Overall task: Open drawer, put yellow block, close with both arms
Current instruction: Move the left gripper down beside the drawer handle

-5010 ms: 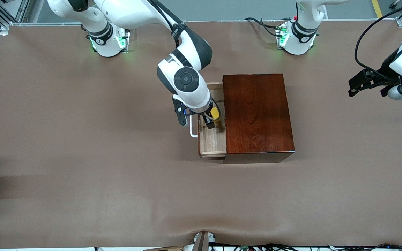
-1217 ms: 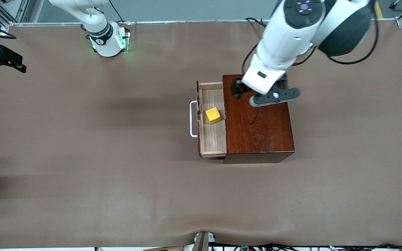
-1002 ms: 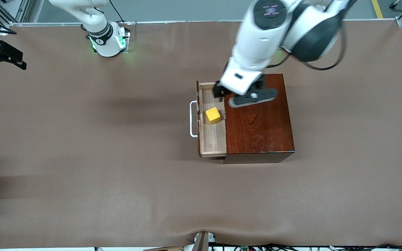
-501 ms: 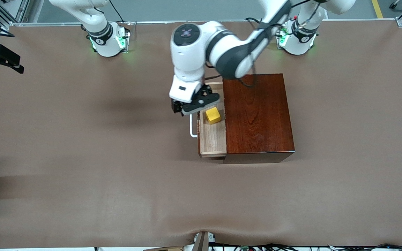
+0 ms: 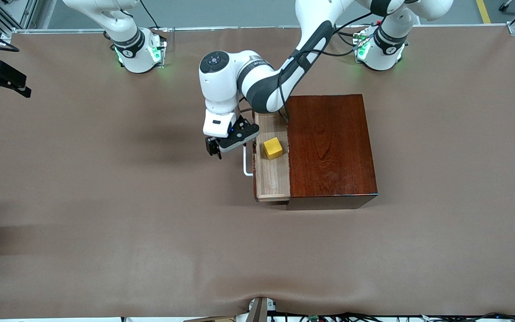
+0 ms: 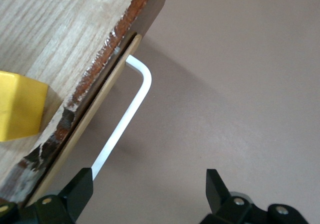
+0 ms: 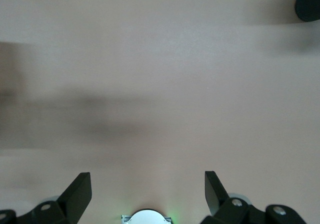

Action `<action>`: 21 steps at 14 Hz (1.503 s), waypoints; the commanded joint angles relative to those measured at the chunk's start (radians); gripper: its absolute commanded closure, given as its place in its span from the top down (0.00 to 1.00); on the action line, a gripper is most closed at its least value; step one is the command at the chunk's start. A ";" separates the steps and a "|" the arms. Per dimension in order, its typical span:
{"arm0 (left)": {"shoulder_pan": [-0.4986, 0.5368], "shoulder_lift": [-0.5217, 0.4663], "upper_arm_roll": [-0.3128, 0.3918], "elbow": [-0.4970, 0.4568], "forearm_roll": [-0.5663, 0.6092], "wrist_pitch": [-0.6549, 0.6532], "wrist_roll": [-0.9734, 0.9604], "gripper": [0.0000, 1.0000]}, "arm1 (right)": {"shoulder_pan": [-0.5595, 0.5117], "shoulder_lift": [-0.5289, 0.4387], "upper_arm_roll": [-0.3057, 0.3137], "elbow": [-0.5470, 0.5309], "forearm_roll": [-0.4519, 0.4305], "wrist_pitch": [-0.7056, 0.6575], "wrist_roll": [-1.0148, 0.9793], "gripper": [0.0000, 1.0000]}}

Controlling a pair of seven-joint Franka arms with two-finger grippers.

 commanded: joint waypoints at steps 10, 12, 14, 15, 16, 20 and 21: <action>-0.051 0.069 0.070 0.032 0.021 0.053 -0.124 1.00 | -0.047 -0.003 0.011 0.019 0.022 -0.005 -0.001 1.00; -0.048 0.063 0.076 0.032 0.021 0.015 -0.116 1.00 | -0.048 -0.002 0.011 0.019 0.024 -0.005 -0.001 1.00; -0.046 0.060 0.078 0.031 0.021 -0.010 -0.111 1.00 | -0.047 -0.002 0.012 0.019 0.024 -0.010 -0.001 1.00; -0.046 0.060 0.078 0.031 0.022 -0.013 -0.111 1.00 | -0.048 -0.002 0.011 0.019 0.024 -0.010 -0.004 1.00; -0.046 0.058 0.078 0.031 0.022 -0.014 -0.111 1.00 | -0.048 -0.002 0.011 0.017 0.024 -0.008 -0.004 1.00; -0.045 0.057 0.078 0.029 0.022 -0.043 -0.110 1.00 | -0.047 0.000 0.012 0.017 0.026 -0.007 -0.003 1.00; -0.045 0.057 0.078 0.029 0.022 -0.051 -0.108 1.00 | -0.047 0.000 0.012 0.017 0.027 -0.007 -0.003 1.00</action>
